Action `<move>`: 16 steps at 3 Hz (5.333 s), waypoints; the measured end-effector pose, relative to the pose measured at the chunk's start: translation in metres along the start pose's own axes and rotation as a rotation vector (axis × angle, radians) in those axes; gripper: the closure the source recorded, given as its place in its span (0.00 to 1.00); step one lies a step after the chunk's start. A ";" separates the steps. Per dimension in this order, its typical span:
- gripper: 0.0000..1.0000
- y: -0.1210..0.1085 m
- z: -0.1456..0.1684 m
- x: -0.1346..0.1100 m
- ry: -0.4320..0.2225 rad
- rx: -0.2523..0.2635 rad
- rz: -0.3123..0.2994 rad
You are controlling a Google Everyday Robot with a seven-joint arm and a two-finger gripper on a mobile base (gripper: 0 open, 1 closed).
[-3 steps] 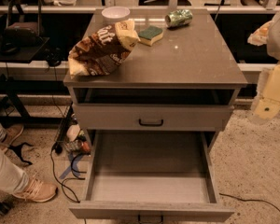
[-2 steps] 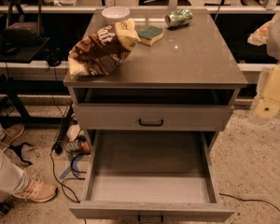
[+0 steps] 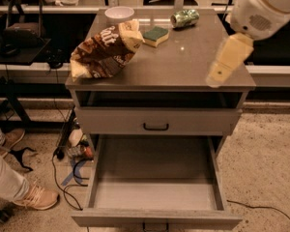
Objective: Place brown chip bag into middle drawer
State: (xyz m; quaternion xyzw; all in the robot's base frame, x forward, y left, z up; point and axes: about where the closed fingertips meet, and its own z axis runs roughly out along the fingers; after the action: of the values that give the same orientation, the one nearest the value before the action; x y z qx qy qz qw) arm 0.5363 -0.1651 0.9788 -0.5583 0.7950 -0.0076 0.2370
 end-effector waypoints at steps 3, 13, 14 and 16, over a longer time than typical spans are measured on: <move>0.00 -0.038 0.041 -0.089 -0.085 0.043 0.036; 0.89 -0.077 0.178 -0.182 -0.168 -0.071 0.474; 1.00 -0.053 0.155 -0.163 -0.314 -0.115 0.517; 1.00 -0.051 0.120 -0.113 -0.540 -0.094 0.556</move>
Offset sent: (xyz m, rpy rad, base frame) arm 0.0361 0.0336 0.0048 0.0434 -0.0465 -0.0376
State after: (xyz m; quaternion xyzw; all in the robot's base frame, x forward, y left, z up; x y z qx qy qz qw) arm 0.6579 -0.0531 0.9285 -0.3136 0.8246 0.2404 0.4048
